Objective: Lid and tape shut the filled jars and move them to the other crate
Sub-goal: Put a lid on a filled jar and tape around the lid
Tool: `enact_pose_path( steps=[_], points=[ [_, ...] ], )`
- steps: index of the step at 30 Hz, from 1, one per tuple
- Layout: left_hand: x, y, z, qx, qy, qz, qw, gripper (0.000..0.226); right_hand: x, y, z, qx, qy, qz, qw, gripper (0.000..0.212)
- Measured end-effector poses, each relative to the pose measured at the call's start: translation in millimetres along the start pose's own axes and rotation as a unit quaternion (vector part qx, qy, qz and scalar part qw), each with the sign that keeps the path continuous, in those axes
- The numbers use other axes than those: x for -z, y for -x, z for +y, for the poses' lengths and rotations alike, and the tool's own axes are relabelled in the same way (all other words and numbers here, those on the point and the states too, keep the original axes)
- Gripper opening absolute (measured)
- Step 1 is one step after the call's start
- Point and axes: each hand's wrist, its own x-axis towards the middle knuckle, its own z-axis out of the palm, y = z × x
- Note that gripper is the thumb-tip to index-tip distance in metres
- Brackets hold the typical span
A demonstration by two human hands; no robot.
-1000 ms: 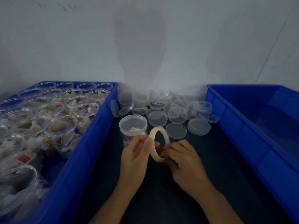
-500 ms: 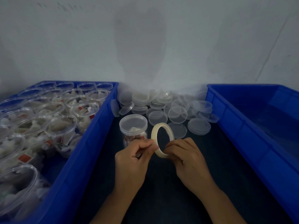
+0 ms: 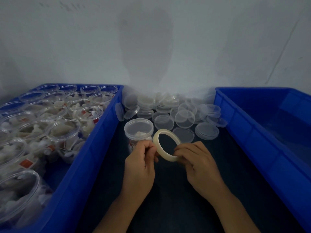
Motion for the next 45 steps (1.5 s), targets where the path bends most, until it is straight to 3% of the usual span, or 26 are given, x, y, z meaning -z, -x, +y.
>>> enact_pose_path(
  steps=[4, 10, 22, 32, 39, 45],
  points=[
    [-2, 1, 0, 0.012, 0.008, -0.019, 1.000, 0.013, 7, 1, -10, -0.025, -0.057, -0.033, 0.998, 0.009],
    [-6, 4, 3, 0.025, 0.033, -0.102, 0.994, 0.020, 2, 2, -26, -0.081, -0.168, -0.073, 0.980, 0.014],
    [-6, 5, -5, 0.046, -0.036, -0.106, 0.993, 0.032, 6, 2, -24, -0.116, -0.144, -0.104, 0.977, 0.016],
    [-8, 7, -7, 0.066, -0.059, -0.132, 0.987, 0.035, 2, 1, -25, -0.149, -0.110, -0.056, 0.981, 0.014],
    [-7, 6, 1, 0.057, -0.010, -0.098, 0.993, 0.022, 1, 2, -23, -0.107, -0.124, -0.064, 0.984, 0.039],
    [1, 4, 4, 0.042, -0.005, -0.063, 0.997, 0.027, -3, -5, -24, -0.061, -0.145, -0.051, 0.986, 0.021]
  ],
)
